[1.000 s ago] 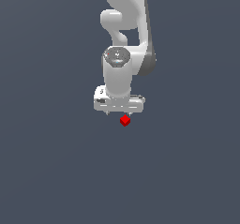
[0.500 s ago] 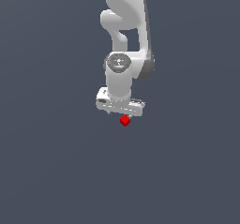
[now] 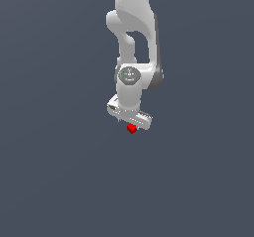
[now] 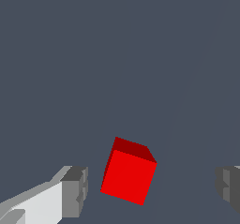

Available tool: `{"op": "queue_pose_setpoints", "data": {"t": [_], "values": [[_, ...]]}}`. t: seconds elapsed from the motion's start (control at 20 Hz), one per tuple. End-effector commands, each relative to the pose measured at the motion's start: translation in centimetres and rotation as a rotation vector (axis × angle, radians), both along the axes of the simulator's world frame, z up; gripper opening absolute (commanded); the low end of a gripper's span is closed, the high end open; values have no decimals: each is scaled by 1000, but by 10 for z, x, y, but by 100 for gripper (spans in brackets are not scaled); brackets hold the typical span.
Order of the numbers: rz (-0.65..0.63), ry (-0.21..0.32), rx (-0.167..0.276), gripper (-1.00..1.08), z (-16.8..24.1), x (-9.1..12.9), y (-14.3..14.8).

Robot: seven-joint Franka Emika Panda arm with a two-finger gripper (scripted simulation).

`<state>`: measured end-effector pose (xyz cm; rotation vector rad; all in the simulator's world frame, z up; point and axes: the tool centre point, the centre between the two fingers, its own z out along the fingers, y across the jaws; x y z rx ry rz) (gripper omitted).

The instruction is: Lift up the red cube by 0.2 meters.

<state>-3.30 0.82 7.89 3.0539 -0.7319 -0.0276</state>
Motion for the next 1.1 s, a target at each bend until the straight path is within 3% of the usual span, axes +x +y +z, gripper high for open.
{"op": "queue_pose_setpoints", "data": {"t": [0.0,0.5,0.95,1.0,1.05], "values": [[-69,-4,-2,100,-12,-4,3],[-264,-14,-6,100,-48,-11,15],[-322,-17,-6,100,-59,-12,19],[-322,-17,-6,-100,-59,-12,19],[-322,-17,-6,-100,-59,-12,19]]}}
